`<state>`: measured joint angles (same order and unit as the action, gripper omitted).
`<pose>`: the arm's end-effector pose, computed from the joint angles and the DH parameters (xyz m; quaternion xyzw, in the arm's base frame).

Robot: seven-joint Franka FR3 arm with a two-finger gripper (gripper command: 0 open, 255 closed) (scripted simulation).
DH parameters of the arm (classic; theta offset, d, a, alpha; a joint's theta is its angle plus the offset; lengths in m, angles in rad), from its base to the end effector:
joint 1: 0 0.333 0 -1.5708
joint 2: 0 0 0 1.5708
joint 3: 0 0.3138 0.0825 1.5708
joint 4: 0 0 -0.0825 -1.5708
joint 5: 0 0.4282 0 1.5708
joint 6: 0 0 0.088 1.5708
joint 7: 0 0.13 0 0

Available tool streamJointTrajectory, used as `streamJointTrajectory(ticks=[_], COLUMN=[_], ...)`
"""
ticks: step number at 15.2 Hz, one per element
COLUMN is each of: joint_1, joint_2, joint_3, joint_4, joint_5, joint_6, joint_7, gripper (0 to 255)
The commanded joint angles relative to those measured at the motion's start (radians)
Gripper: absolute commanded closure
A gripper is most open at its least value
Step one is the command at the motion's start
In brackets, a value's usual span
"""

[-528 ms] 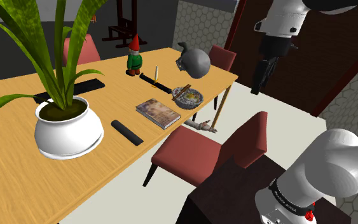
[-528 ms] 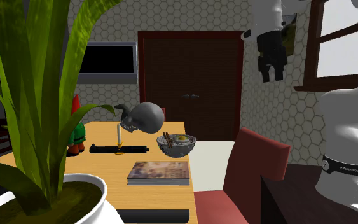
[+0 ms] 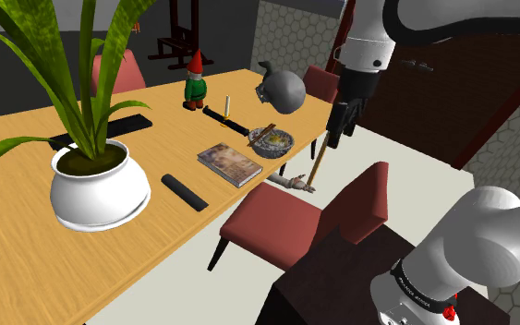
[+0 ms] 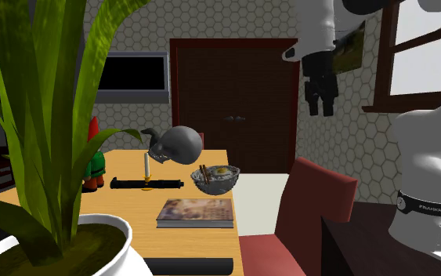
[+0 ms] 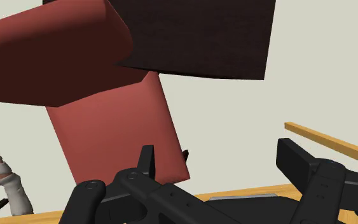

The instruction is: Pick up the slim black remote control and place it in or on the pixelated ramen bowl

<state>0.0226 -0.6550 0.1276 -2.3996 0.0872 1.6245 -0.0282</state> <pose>0.3769 0.0709 0.4973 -0.9957 -0.0685 0.0618 0.0016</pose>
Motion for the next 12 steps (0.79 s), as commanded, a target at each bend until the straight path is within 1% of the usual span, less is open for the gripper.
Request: streamJointTrajectory(ticks=[1, 7, 12], joint_1=[0.005, 0.016, 0.018], joint_2=[0.052, 0.240, 0.417], joint_3=[0.027, 0.109, 0.171], joint_4=[-0.002, 0.038, 0.108], joint_5=[0.009, 0.015, -0.017], joint_6=[0.064, 0.237, 0.360], joint_7=[0.025, 0.113, 0.197], gripper=[0, 0, 0])
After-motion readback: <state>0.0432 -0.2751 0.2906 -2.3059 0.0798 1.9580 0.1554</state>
